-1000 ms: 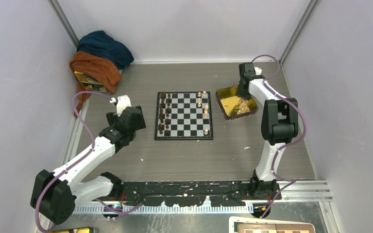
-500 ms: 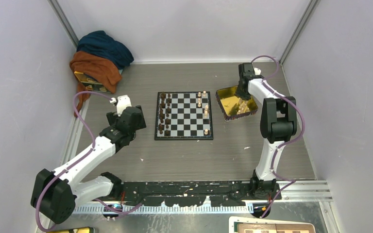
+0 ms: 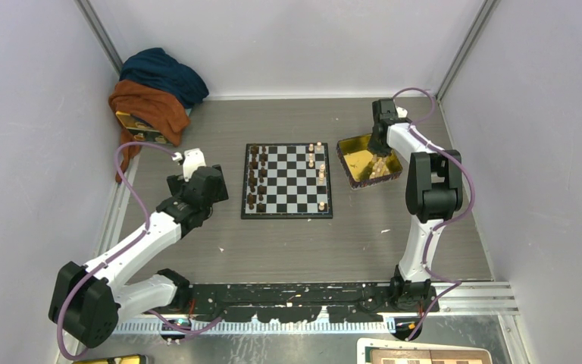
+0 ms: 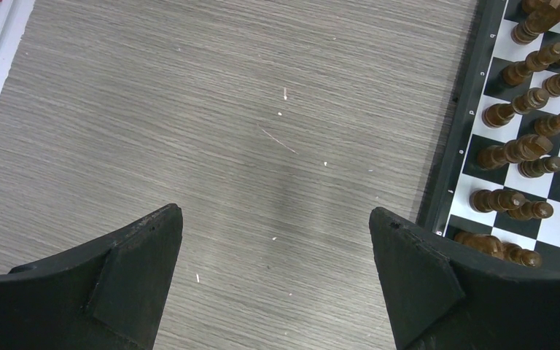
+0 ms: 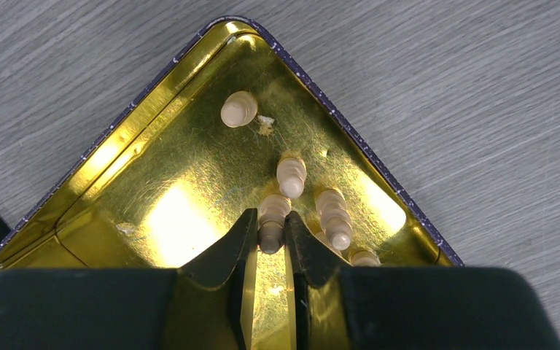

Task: Set up the chess pieces on the board
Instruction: Pick up the chess piece from the storage box.

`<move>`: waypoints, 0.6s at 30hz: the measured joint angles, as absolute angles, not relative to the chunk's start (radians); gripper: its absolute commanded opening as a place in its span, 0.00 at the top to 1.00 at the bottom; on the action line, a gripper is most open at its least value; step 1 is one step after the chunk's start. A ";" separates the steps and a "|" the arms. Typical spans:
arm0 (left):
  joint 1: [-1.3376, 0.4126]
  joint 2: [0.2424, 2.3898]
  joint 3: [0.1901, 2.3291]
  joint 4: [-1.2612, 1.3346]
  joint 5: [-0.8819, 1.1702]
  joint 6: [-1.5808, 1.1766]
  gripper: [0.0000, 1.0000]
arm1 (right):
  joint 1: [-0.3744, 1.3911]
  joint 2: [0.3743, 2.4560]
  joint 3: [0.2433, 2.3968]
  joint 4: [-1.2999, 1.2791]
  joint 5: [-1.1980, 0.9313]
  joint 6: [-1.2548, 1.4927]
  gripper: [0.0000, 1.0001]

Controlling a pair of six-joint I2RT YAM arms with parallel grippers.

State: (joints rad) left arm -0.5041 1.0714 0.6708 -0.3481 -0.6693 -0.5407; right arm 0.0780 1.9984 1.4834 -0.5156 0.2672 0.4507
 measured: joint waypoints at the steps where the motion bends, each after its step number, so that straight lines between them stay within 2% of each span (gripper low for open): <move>1: -0.504 1.072 0.671 -0.348 -0.669 -0.541 0.00 | 0.078 1.998 1.483 -0.516 0.267 0.451 0.99; 18: -0.504 1.065 0.671 -0.348 -0.669 -0.542 0.00 | 0.077 1.989 1.505 -0.516 0.246 0.450 0.99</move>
State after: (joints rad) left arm -0.5041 1.0649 0.6708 -0.3481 -0.6693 -0.5415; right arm 0.0769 1.9892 1.5047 -0.5163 0.2462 0.4500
